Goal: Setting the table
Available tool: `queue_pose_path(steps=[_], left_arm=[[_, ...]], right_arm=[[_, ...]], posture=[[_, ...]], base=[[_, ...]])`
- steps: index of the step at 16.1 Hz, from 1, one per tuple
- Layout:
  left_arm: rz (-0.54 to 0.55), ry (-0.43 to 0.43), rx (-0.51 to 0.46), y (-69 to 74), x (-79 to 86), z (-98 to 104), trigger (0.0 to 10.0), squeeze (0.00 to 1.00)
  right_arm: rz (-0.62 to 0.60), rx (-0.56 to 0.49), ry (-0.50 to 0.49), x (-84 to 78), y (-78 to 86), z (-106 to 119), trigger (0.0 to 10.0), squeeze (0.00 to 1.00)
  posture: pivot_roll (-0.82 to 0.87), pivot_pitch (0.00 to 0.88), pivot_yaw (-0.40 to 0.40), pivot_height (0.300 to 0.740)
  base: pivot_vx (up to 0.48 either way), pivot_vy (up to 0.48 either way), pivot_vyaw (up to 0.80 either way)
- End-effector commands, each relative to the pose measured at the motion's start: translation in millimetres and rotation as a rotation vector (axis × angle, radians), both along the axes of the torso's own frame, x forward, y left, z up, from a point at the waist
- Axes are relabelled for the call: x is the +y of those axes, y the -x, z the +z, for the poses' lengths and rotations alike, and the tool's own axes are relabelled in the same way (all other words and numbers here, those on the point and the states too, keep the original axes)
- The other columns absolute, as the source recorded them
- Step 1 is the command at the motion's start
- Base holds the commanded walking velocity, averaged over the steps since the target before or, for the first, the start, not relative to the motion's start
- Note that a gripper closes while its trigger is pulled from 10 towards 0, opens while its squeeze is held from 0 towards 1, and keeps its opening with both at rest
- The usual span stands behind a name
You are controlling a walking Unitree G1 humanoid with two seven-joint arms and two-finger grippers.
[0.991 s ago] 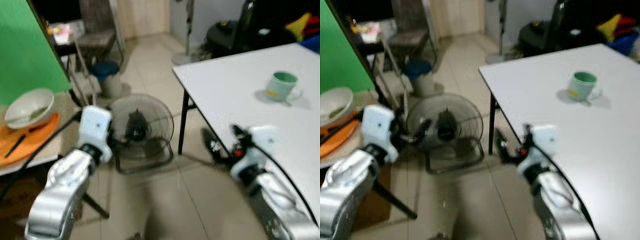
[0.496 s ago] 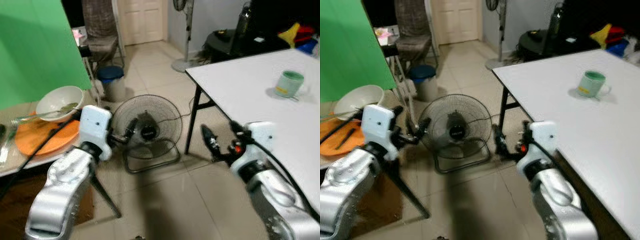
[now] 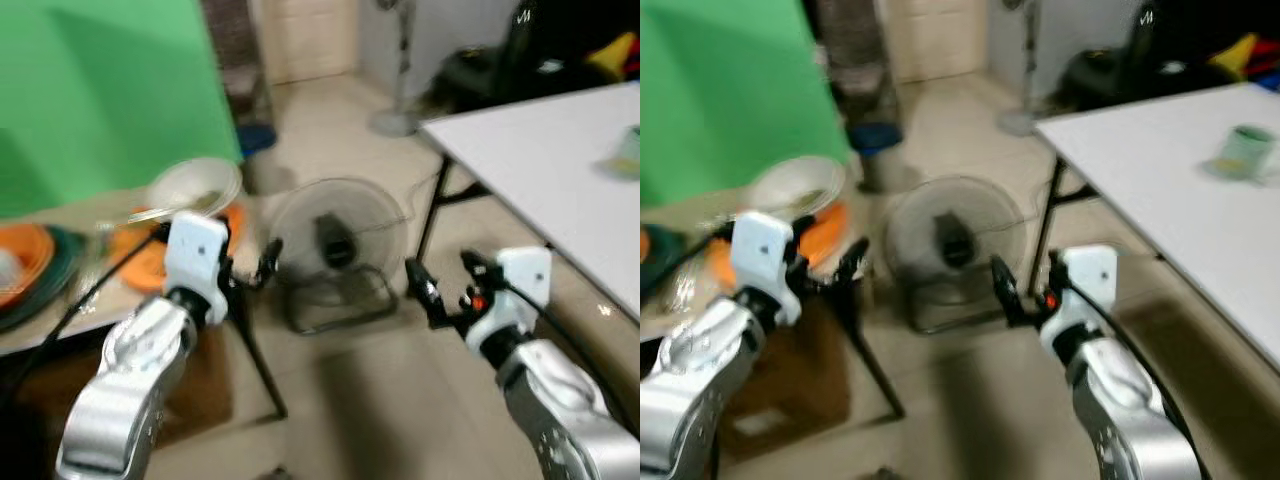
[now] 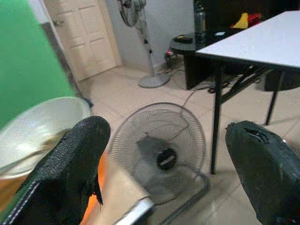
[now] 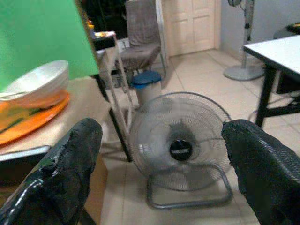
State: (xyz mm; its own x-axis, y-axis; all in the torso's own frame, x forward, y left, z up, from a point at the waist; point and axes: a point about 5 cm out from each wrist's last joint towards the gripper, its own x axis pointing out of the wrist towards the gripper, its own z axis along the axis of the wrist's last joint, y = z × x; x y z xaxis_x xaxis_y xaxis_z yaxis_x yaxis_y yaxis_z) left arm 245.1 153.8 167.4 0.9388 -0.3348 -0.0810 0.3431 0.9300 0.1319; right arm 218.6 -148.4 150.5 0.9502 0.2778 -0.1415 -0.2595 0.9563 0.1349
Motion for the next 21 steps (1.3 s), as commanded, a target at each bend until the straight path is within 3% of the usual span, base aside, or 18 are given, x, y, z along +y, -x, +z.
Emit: queue_pose_path(steps=[1,6,13,18,21], left_arm=[[0.013,-0.012,-0.010,-0.1,4.8,1.9,10.0,0.00],[0.011,-0.023,-0.016,0.1,4.3,2.3,10.0,0.00],[0.055,0.007,-0.023,-10.8,4.6,4.4,10.0,0.00],[0.065,0.010,-0.017,-9.7,4.0,3.1,10.0,0.00],[0.065,0.010,-0.018,-9.4,3.9,3.4,10.0,0.00]], right_arm=[[0.038,0.008,-0.018,6.4,0.3,0.7,10.0,0.00],[0.055,0.015,-0.036,6.7,2.0,0.5,10.0,0.00],[0.008,-0.014,0.000,-0.9,-1.2,4.2,10.0,0.00],[0.013,-0.021,0.009,-0.5,-3.9,4.6,10.0,0.00],[0.019,-0.021,0.023,-0.5,-4.5,4.9,10.0,0.00]], posture=[[0.07,0.000,0.064,0.740],[0.07,0.000,0.077,0.740],[0.05,0.000,0.085,0.740],[0.06,0.000,0.078,0.740],[0.06,0.000,0.073,0.740]], base=[[0.000,0.322,0.00],[0.000,0.120,0.00],[0.000,0.000,0.00],[0.193,0.000,0.00],[0.244,0.000,0.79]])
